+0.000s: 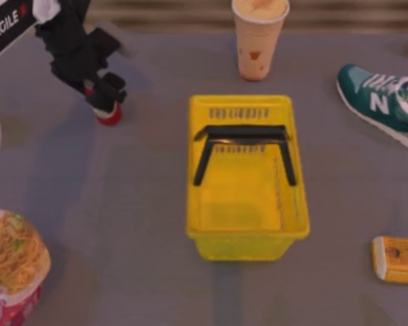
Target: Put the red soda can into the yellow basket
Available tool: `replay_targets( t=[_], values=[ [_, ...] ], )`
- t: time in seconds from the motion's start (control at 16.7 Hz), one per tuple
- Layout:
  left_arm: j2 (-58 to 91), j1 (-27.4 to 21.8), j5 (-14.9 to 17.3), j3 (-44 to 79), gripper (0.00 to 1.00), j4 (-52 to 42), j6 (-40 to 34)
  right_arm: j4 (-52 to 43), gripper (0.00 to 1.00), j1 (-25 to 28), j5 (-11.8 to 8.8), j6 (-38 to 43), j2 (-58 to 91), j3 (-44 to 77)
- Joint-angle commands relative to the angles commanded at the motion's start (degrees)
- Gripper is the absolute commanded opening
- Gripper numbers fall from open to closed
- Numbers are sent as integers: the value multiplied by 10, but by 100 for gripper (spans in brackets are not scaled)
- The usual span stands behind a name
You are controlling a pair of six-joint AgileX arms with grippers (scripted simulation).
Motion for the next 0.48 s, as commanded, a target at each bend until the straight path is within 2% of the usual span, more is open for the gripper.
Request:
replay_targets(
  t=[0.24,0.48],
  values=[
    [-33,-12,96,-73,0,156,-48,0,100,0,0,0,0,0],
    [-79,-27,227,-179,0,382,-116,0,100,0,0,0,0,0]
  ],
)
